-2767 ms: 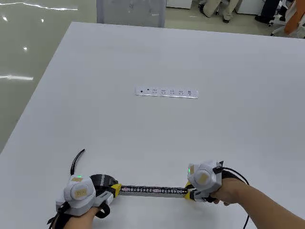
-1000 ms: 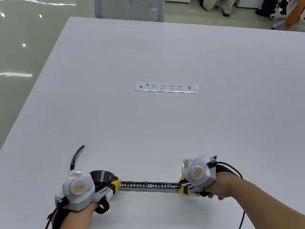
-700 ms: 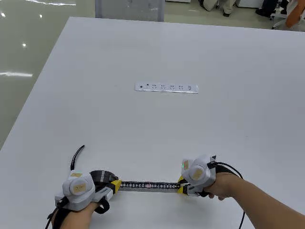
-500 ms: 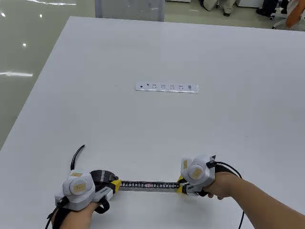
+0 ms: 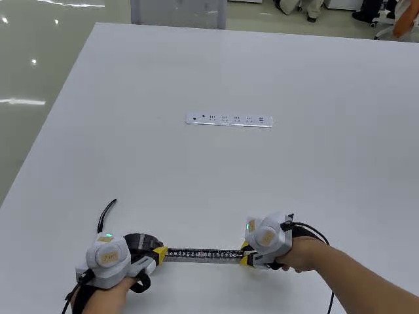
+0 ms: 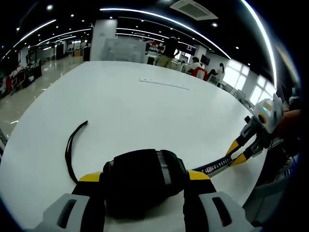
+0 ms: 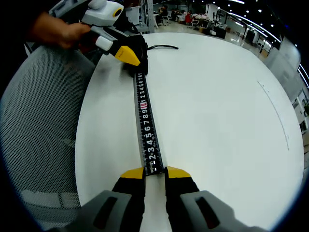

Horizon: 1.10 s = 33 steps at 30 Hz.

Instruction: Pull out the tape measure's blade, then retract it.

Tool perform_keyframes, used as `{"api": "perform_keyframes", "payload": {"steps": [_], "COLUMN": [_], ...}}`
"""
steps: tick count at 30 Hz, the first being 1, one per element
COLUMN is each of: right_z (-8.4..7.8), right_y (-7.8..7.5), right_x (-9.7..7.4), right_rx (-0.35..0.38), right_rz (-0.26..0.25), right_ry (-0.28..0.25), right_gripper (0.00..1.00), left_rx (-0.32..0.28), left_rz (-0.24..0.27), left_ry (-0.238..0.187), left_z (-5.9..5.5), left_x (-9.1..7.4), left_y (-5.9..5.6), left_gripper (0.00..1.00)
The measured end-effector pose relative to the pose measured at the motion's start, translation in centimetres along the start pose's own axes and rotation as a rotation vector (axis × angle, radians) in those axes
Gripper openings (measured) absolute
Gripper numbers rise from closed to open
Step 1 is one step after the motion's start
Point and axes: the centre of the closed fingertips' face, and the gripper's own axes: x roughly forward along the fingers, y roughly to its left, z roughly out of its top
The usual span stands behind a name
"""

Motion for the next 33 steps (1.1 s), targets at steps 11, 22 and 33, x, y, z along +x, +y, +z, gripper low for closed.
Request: {"api": "perform_keyframes", "payload": {"steps": [11, 22, 33], "right_z": [1.0, 1.5, 1.9], "right_y": [0.2, 0.3, 0.4], "right_x": [0.5, 0.7, 0.7], "right_rx": [-0.007, -0.021, -0.014], "right_rz": [0.006, 0.009, 0.009], "right_ry": [-0.013, -0.018, -0.017], "right_gripper": [0.13, 0.13, 0.13], "left_rx": [-0.003, -0.004, -0.004], "left_rz": [-0.006, -0.010, -0.013], "left_ry": [0.004, 0.009, 0.009], "left_z": [0.0, 0.0, 0.0], "left_x": [0.0, 0.0, 0.0], "left_y": [0.0, 0.0, 0.0], "left_gripper": [0.62, 0.62, 0.62]}}
